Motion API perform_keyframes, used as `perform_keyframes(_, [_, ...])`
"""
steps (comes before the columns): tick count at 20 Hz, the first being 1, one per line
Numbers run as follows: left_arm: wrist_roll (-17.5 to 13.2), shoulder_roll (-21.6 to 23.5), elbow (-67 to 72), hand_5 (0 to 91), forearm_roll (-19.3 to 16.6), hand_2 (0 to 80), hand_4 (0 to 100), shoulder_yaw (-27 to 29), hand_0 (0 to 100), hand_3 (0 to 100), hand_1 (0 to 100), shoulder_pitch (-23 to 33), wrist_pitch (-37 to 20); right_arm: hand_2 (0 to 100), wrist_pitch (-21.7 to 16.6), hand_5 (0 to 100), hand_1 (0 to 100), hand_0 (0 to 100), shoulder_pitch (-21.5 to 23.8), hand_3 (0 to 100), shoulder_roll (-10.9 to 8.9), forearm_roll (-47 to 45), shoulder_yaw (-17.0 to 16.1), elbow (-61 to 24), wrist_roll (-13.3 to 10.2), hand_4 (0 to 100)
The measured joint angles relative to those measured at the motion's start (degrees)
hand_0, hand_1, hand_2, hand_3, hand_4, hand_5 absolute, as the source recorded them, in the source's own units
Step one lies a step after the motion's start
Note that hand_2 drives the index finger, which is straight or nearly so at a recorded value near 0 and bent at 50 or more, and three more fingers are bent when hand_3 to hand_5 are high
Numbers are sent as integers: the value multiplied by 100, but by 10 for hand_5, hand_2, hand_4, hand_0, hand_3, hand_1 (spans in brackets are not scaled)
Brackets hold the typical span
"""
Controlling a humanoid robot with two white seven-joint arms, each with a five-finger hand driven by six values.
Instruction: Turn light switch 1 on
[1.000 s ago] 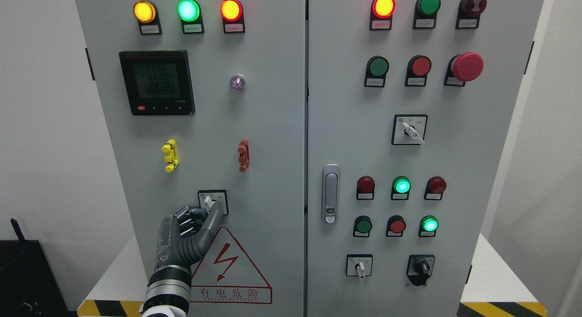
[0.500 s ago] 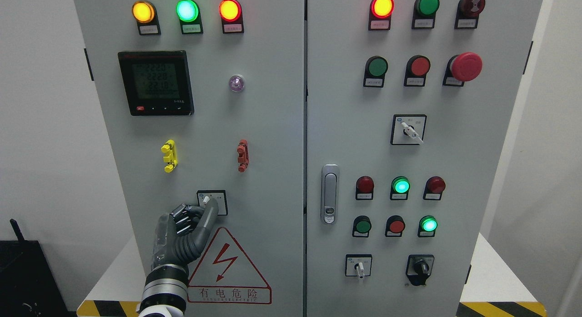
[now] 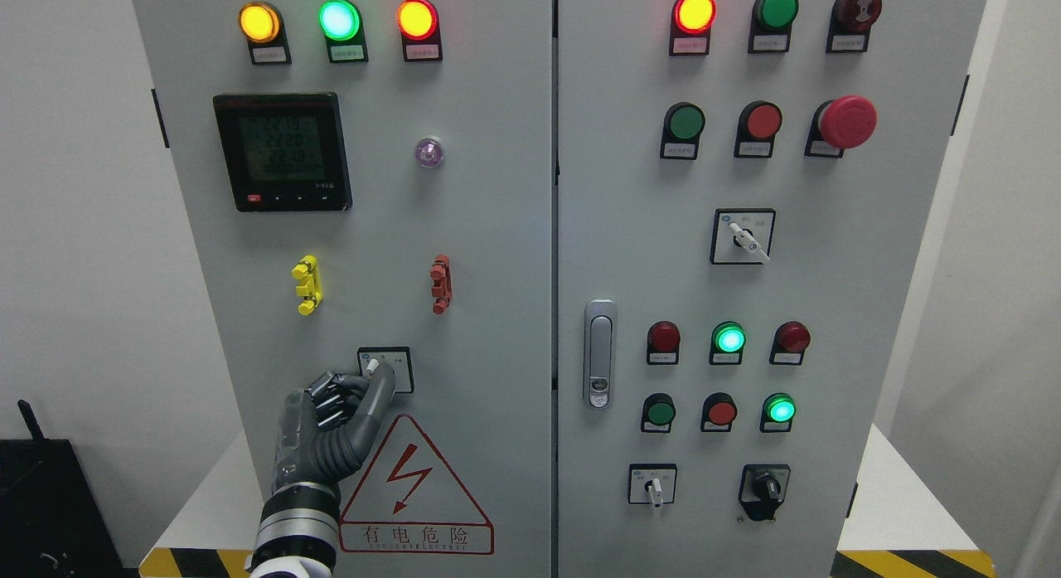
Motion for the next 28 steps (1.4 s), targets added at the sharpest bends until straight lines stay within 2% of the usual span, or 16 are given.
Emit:
perform_keyframes(13, [-14,2,29,771,15,613,904,-47,606,943,572,14,38,0,0,0,0,0,0,0,0,0,0,4,0,0])
perform_keyframes(28, [-25,3,39,772,27,622,907,-130,539,945,540,15,58,0,0,0,0,0,0,0,0,0,0,5,0,0])
